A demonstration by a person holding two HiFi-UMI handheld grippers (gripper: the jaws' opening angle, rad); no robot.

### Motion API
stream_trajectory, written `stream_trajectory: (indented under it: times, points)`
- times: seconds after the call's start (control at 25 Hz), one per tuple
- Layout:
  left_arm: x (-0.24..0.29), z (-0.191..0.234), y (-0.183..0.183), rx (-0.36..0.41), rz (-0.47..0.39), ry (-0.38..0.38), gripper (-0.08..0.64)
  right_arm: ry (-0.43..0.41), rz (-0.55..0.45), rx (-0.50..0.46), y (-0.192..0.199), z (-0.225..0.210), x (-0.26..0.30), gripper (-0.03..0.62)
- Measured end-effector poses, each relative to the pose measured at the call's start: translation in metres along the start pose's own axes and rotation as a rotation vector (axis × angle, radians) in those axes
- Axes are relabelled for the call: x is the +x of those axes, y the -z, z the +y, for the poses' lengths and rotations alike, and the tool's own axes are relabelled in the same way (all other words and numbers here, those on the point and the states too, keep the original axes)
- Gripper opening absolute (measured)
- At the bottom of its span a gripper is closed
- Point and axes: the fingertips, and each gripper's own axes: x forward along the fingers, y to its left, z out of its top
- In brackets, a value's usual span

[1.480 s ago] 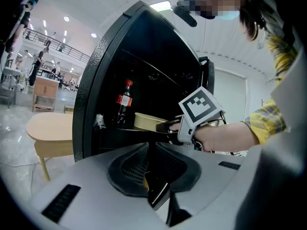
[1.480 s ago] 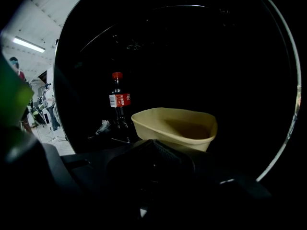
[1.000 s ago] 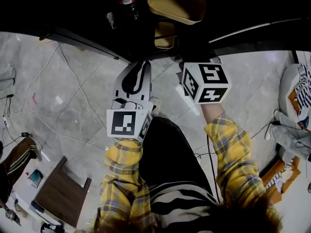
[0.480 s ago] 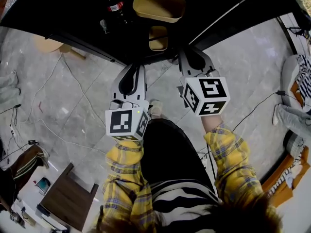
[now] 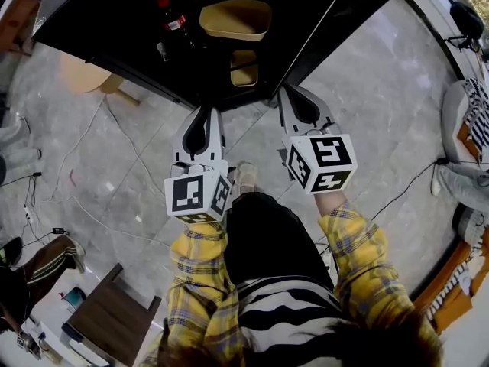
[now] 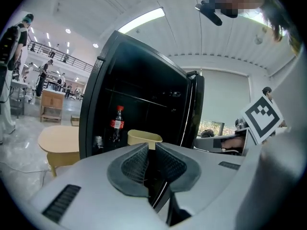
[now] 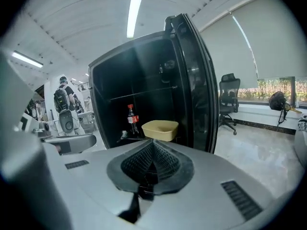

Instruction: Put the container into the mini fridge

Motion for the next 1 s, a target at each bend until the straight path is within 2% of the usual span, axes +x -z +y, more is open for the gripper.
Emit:
stream_trajectory:
  times: [0.24, 1.0]
  points:
    - [-0.013, -0.003, -0.018, 0.048, -0.033, -0.016, 0.054, -0.013, -0.022, 0.022, -0.006, 0.003, -0.023, 0.026]
    - [-0.037, 0.013, -0.034, 0.118, 0.004, -0.031, 0.054, -0.04, -0.019, -0.008, -0.017, 0.013, -0.054, 0.026]
